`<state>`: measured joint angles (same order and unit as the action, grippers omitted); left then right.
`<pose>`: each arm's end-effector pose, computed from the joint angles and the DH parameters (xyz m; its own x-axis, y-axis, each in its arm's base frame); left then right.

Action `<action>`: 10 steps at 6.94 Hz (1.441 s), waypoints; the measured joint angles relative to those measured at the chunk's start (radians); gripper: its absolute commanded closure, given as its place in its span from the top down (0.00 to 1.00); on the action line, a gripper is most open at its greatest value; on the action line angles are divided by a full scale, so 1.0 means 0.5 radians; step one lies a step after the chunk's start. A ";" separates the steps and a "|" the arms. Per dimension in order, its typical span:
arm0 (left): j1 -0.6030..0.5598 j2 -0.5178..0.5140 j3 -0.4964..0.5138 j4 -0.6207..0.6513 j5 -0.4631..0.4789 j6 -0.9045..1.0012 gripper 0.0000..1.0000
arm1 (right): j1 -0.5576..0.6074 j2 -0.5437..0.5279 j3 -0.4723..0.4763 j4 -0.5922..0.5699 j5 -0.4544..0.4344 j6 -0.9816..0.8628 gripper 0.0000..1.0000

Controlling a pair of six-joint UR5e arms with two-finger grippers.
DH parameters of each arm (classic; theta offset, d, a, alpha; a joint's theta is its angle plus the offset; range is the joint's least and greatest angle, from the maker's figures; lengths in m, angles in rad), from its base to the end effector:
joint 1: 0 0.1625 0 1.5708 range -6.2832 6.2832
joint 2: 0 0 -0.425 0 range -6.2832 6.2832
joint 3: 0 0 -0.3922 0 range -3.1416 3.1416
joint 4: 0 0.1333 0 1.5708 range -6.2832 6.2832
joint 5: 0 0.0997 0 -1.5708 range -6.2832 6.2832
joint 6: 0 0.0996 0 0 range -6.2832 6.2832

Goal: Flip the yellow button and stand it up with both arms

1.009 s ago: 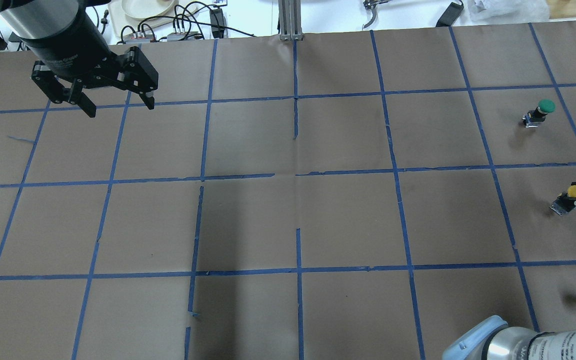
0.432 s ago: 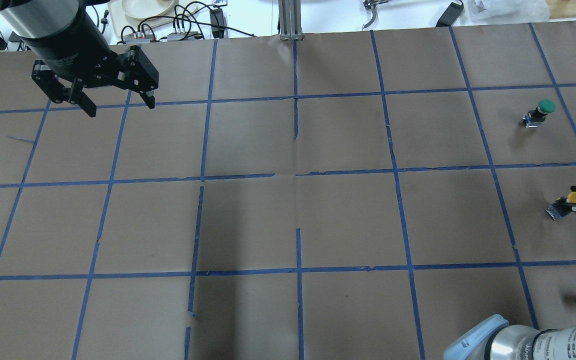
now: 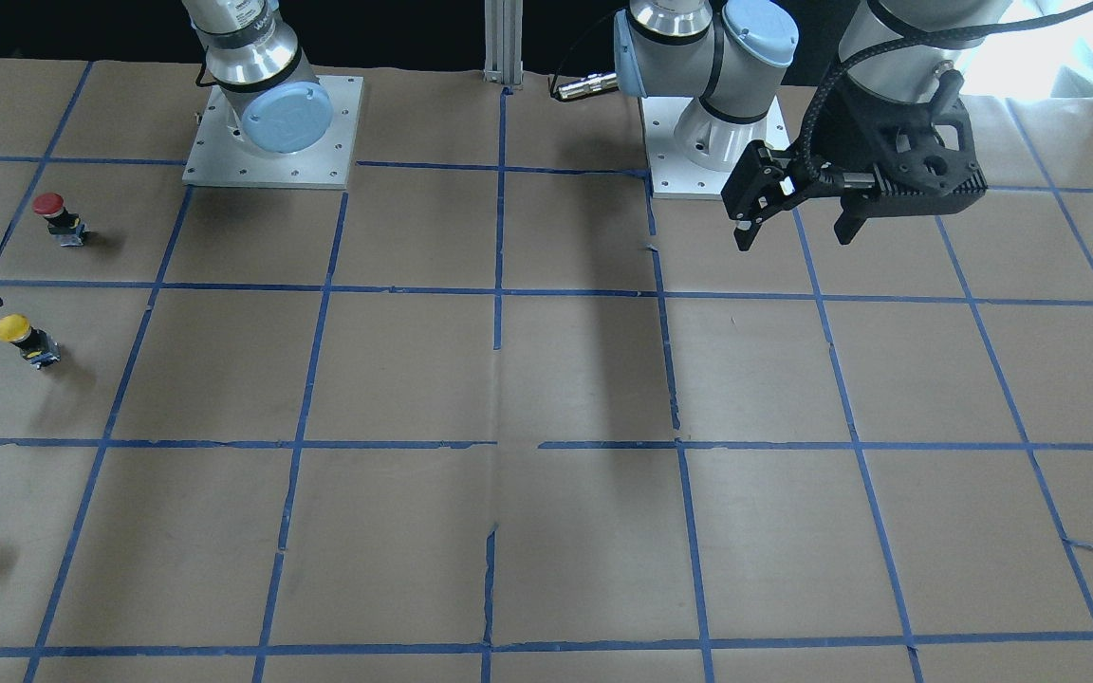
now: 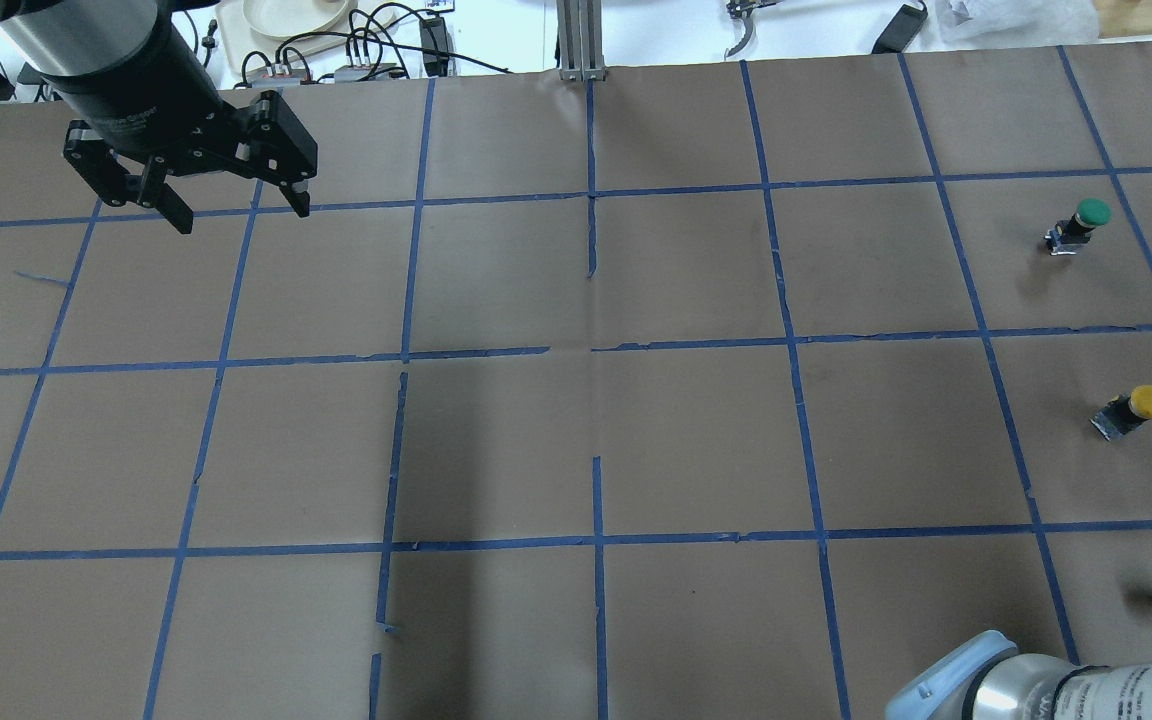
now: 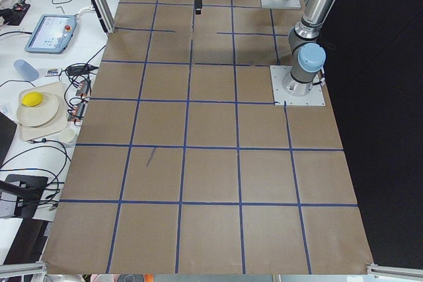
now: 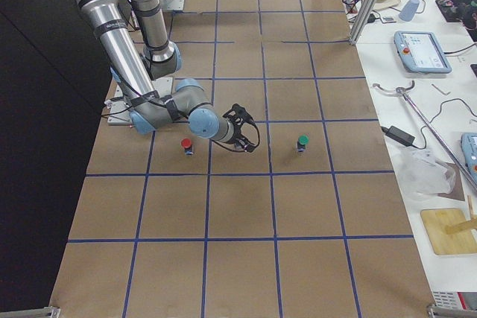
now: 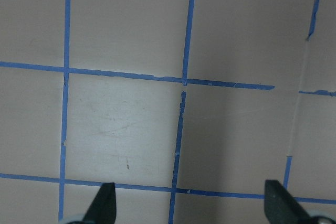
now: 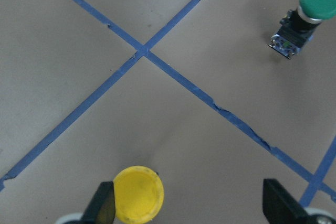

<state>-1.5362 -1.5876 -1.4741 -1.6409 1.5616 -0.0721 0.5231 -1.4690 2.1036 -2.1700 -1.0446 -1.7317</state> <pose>-0.1169 -0.5031 0.5201 -0.9943 -0.1064 0.0099 -0.1065 0.9943 -0.0091 -0.3031 -0.3864 0.2632 -0.7878 -0.6142 0.0455 -0.5499 0.6682 -0.5011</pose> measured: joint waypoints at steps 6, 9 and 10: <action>0.008 -0.001 0.019 -0.007 -0.035 -0.003 1.00 | 0.957 -0.620 -0.403 0.770 -0.688 2.440 1.00; -0.004 -0.002 0.035 -0.026 -0.045 -0.005 1.00 | 1.649 -0.425 -0.814 1.160 -0.934 3.613 1.00; -0.013 -0.002 0.035 -0.026 -0.042 -0.004 1.00 | 1.862 -0.356 -0.877 1.217 -1.020 3.807 1.00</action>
<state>-1.5426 -1.5887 -1.4566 -1.6539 1.5408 -0.0741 1.4543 -1.6471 1.6649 -1.5617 -1.5545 0.1717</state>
